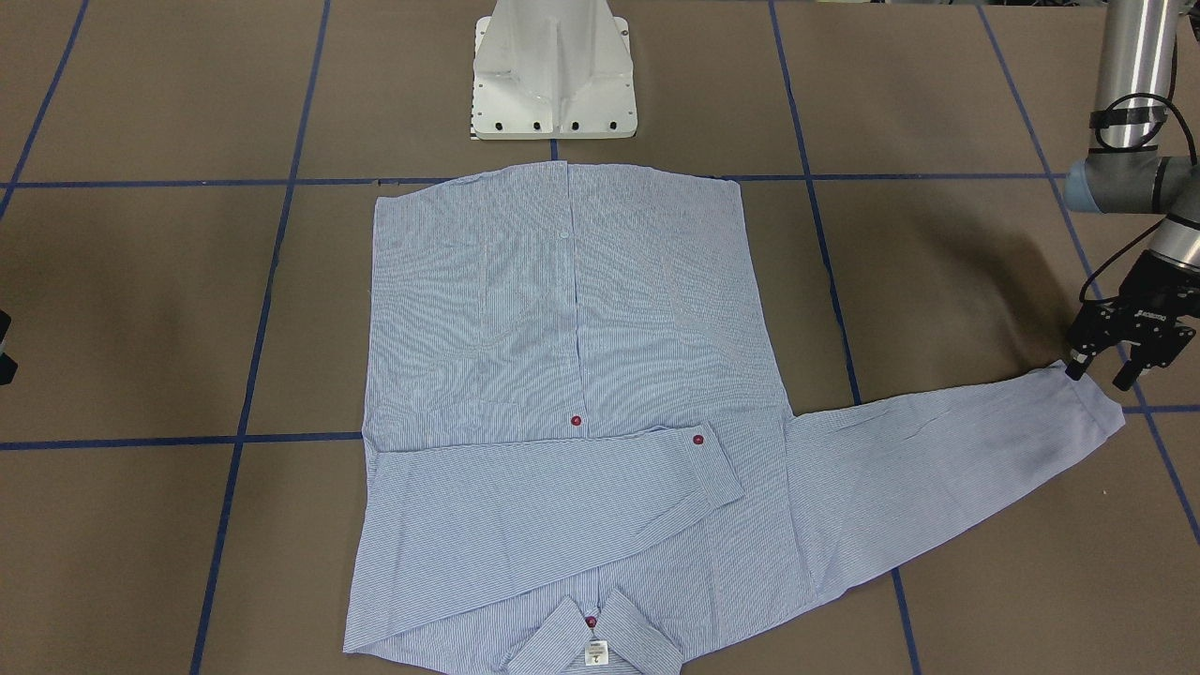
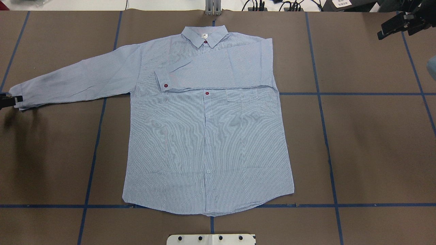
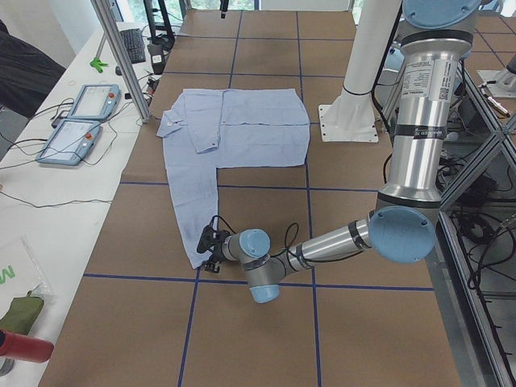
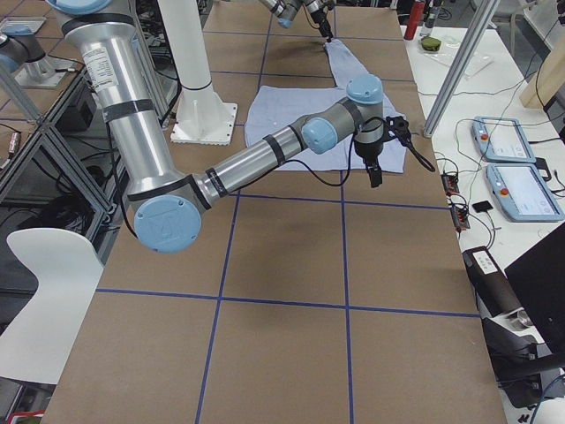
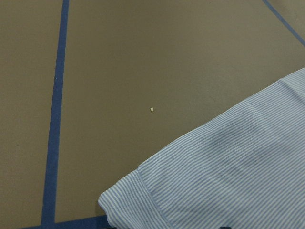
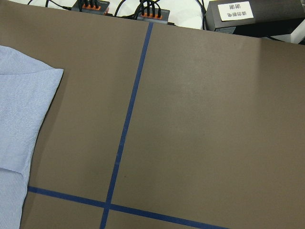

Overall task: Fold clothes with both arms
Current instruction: 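Close the left gripper on the sleeve cuff, then fold the sleeve across the shirt body with the left gripper and release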

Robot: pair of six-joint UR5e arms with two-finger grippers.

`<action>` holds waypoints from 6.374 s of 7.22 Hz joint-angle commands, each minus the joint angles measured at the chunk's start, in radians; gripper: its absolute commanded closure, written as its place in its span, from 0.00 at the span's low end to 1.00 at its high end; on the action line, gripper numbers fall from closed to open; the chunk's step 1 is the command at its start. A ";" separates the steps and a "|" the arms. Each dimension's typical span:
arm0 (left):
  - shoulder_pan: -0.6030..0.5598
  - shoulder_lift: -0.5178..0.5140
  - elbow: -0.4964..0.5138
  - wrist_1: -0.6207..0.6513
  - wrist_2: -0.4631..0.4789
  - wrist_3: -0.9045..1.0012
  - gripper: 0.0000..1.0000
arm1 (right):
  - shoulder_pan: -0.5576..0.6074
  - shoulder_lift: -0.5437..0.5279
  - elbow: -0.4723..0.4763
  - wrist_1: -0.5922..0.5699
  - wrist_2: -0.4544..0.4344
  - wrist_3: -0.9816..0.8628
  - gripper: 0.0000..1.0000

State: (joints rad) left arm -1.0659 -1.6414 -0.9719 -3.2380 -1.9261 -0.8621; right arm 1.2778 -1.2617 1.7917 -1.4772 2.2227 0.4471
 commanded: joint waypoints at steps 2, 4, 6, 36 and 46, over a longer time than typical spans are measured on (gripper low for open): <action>0.012 -0.002 0.001 -0.002 0.001 0.000 0.22 | 0.000 -0.002 0.000 0.000 0.000 -0.001 0.00; 0.014 -0.002 0.001 -0.002 0.001 0.000 0.27 | 0.000 -0.002 0.000 0.000 -0.002 -0.001 0.00; 0.014 -0.006 0.002 0.000 -0.001 0.000 0.32 | 0.000 -0.004 0.000 0.000 -0.002 -0.001 0.00; 0.380 -0.796 -0.446 1.084 0.082 -0.252 1.00 | 0.000 -0.008 0.003 0.000 -0.005 0.004 0.00; 0.506 -0.687 -0.820 1.457 0.216 -0.077 0.00 | -0.140 -0.028 0.257 -0.009 -0.041 0.430 0.00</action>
State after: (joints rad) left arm -0.5552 -2.4191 -1.6295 -1.8281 -1.7030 -0.9568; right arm 1.2096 -1.2745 1.9444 -1.4826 2.2039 0.7007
